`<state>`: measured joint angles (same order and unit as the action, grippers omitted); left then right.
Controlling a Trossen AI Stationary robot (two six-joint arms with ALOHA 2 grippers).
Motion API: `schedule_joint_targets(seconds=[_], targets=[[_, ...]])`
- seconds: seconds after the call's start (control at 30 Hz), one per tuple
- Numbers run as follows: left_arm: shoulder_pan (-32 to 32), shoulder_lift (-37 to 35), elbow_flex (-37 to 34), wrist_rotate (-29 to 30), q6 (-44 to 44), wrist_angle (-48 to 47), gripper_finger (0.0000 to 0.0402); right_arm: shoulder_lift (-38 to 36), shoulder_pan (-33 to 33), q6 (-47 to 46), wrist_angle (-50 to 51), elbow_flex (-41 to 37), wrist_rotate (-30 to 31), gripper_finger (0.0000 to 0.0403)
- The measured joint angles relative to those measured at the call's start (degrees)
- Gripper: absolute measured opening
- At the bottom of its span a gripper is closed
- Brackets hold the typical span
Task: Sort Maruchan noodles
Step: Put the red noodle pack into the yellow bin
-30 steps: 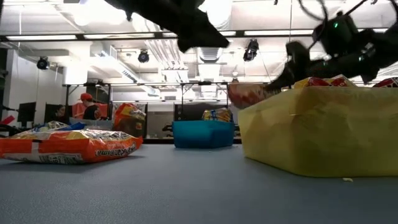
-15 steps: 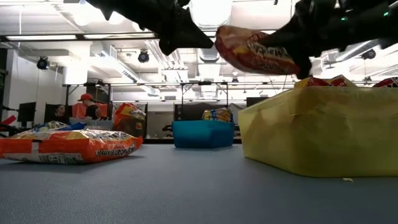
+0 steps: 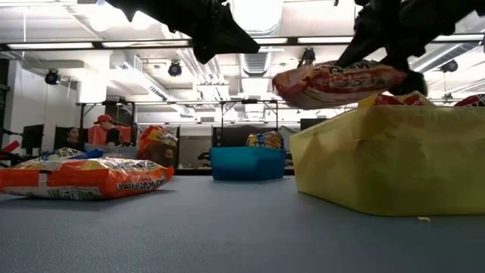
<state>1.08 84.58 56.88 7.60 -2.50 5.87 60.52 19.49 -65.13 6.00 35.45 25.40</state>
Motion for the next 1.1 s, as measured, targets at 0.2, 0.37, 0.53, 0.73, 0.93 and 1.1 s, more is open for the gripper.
schedule_joint_targets(seconds=[0.2, 0.37, 0.53, 0.73, 0.93, 1.1], targets=[[0.00, 0.04, 0.02, -0.02, 0.16, -0.07, 0.0000, 4.77, 1.84, -13.78, 16.00, 10.11, -6.25, 0.0144], [0.00, 0.07, 0.04, -0.04, 0.49, -0.39, 0.0000, 10.71, 4.06, -21.55, 25.83, 15.36, -6.44, 0.0144], [0.00, 0.07, 0.04, -0.07, 1.41, -0.39, 0.0000, 15.92, 4.41, -21.91, 26.91, 18.33, -7.90, 0.0144], [0.12, 0.07, 0.07, -0.22, 1.41, -0.41, 0.0000, 19.44, 4.26, -20.24, 28.44, 21.38, -7.42, 0.0144], [0.50, 0.07, 0.07, -0.24, 1.44, -0.37, 0.0000, 21.06, 4.25, -18.77, 30.38, 23.19, -7.35, 0.0160], [0.72, 0.07, 0.07, -0.26, 1.46, -0.39, 0.0000, 20.48, 4.23, -18.29, 31.21, 23.25, -7.38, 0.0196]])
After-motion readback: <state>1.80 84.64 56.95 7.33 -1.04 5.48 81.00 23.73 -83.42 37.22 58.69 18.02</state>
